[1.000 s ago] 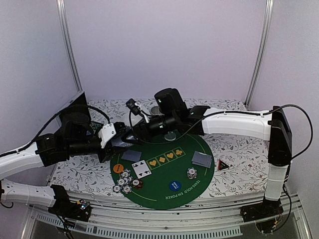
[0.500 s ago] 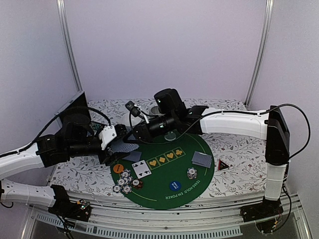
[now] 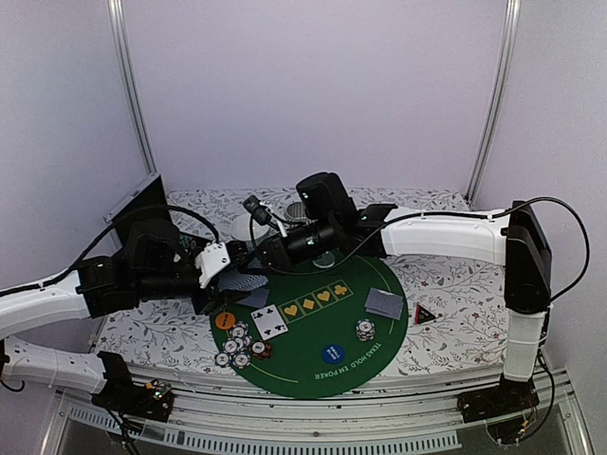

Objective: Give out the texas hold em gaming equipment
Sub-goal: Pass from the right arm to the left, then pick up the poker card from the face-down deck piles.

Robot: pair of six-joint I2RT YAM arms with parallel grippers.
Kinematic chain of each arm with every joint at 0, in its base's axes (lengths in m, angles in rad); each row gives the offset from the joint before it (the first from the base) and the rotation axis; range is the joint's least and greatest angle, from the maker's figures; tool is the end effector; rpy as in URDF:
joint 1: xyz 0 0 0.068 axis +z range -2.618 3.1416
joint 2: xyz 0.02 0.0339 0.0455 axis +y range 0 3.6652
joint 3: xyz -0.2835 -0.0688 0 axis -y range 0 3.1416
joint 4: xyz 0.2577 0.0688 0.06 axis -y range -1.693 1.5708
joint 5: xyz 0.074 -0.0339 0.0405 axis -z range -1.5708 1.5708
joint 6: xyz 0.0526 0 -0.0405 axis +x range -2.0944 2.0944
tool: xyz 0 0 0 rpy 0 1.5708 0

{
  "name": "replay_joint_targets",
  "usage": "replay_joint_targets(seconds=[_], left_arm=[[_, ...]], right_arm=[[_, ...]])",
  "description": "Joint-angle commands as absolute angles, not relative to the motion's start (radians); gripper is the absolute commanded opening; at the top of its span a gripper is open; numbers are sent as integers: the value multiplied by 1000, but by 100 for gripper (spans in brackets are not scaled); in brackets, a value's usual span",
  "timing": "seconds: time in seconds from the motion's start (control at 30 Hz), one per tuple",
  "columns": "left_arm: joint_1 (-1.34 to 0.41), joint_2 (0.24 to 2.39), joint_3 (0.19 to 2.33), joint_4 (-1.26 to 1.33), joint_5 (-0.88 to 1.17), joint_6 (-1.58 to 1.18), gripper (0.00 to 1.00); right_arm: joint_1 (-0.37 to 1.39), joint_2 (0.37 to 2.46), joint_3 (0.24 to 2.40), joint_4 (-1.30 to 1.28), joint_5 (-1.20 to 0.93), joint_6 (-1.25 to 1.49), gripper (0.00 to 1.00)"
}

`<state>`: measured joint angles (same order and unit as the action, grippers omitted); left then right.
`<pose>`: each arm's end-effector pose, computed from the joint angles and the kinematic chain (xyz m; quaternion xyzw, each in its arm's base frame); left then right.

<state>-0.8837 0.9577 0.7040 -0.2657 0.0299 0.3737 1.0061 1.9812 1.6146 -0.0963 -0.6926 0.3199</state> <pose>0.1455 -0.1798 0.2759 0.5147 0.6951 -0.1391 0.4823 0.2379 0.4383 0.2860 -0.4373 0.6933 0.5321 0.2123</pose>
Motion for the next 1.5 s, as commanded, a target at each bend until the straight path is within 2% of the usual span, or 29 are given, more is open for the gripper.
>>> replay_joint_targets(seconds=[0.0,0.2,0.5,0.8,1.2,1.47], left_arm=[[-884,947,696,-240,-25,384,59],[-884,940,698,-241,-28,378,51],[-884,900,696,-230,6,371,44],[-884,901,708,-266,71,358,43],[-884,928,717,-292,98,348,42],[-884,932,716,-295,99,346,43]], right_arm=[[1014,1950,1599,-69,-748,341,3],[1014,1936,1583,-56,-755,352,10],[1013,1924,1553,-50,-742,366,23],[1014,1921,1530,-51,-703,363,32],[1008,1871,1495,-80,-625,328,51],[1005,1852,1485,-113,-591,309,53]])
